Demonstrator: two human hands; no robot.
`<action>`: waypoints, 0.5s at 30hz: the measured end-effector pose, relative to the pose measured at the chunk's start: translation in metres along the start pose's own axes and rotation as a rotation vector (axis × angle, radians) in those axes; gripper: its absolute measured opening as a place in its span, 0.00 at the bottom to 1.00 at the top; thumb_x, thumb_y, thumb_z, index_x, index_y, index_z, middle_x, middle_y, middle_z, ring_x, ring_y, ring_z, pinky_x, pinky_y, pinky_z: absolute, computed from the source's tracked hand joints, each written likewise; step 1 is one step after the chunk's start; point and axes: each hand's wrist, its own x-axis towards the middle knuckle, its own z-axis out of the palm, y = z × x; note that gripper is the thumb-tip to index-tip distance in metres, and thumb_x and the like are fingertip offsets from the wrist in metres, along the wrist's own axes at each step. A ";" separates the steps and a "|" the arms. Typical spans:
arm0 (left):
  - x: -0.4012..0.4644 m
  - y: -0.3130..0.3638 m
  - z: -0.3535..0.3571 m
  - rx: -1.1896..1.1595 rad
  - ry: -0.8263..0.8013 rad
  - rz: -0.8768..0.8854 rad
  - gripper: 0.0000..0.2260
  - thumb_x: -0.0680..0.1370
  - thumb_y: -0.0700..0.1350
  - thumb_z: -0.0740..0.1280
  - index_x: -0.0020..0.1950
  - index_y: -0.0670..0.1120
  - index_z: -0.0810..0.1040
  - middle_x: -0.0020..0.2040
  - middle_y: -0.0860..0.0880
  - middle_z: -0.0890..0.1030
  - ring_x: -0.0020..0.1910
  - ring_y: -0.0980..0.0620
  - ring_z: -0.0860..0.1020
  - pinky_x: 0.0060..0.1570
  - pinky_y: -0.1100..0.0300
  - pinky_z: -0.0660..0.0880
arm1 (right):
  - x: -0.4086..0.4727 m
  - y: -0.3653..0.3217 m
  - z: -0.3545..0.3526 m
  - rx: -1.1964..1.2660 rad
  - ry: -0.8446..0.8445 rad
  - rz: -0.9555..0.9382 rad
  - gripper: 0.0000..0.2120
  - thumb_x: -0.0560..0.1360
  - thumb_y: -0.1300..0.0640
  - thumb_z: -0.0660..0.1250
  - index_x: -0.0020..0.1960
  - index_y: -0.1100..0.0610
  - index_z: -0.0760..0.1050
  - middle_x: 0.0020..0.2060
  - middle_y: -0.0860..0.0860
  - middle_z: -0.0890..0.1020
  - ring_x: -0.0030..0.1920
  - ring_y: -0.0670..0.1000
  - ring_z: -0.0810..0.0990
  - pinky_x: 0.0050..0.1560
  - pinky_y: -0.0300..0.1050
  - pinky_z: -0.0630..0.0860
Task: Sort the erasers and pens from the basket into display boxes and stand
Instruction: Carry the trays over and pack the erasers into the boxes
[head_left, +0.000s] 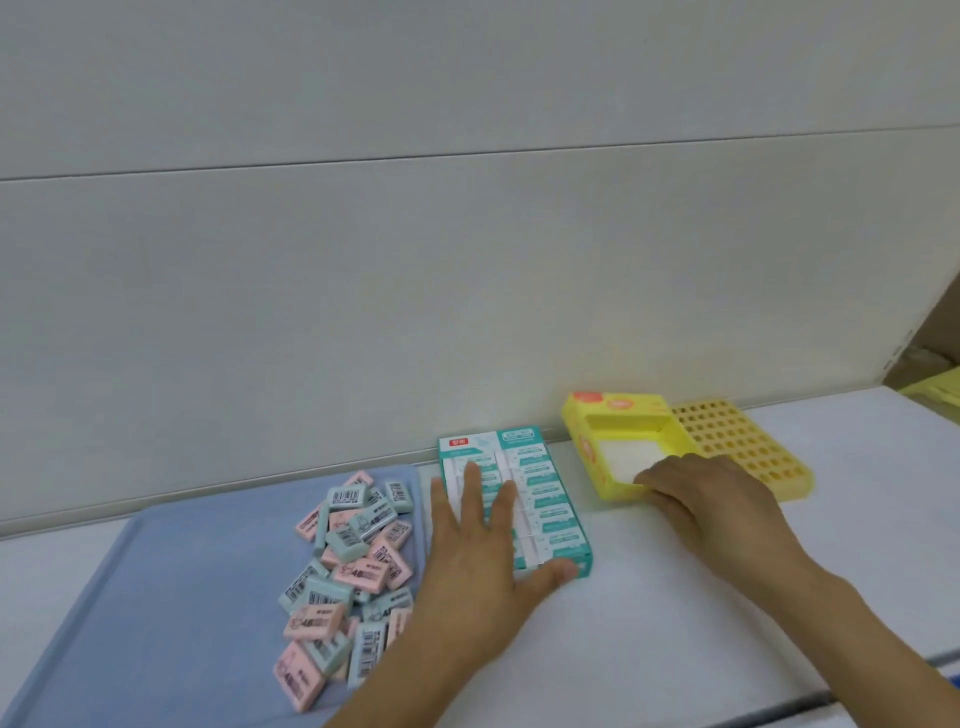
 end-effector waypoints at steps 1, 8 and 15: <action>0.002 0.007 0.003 -0.008 0.011 0.009 0.52 0.63 0.80 0.47 0.79 0.53 0.43 0.78 0.50 0.33 0.74 0.42 0.28 0.74 0.48 0.38 | -0.001 0.000 -0.006 0.044 0.078 -0.005 0.11 0.74 0.54 0.60 0.45 0.52 0.81 0.39 0.47 0.82 0.36 0.54 0.80 0.33 0.46 0.75; 0.032 0.075 0.029 -0.103 0.171 0.210 0.50 0.67 0.76 0.36 0.79 0.43 0.55 0.79 0.36 0.47 0.68 0.50 0.22 0.70 0.49 0.34 | 0.001 0.011 -0.029 0.135 0.215 0.033 0.16 0.76 0.53 0.57 0.54 0.55 0.81 0.48 0.47 0.83 0.49 0.48 0.75 0.44 0.43 0.70; 0.033 0.076 0.016 0.031 0.188 0.261 0.35 0.77 0.69 0.43 0.74 0.49 0.67 0.76 0.48 0.65 0.77 0.40 0.51 0.72 0.51 0.62 | 0.010 -0.020 -0.025 0.283 0.137 0.008 0.13 0.77 0.52 0.56 0.54 0.50 0.78 0.46 0.42 0.79 0.47 0.50 0.76 0.43 0.50 0.75</action>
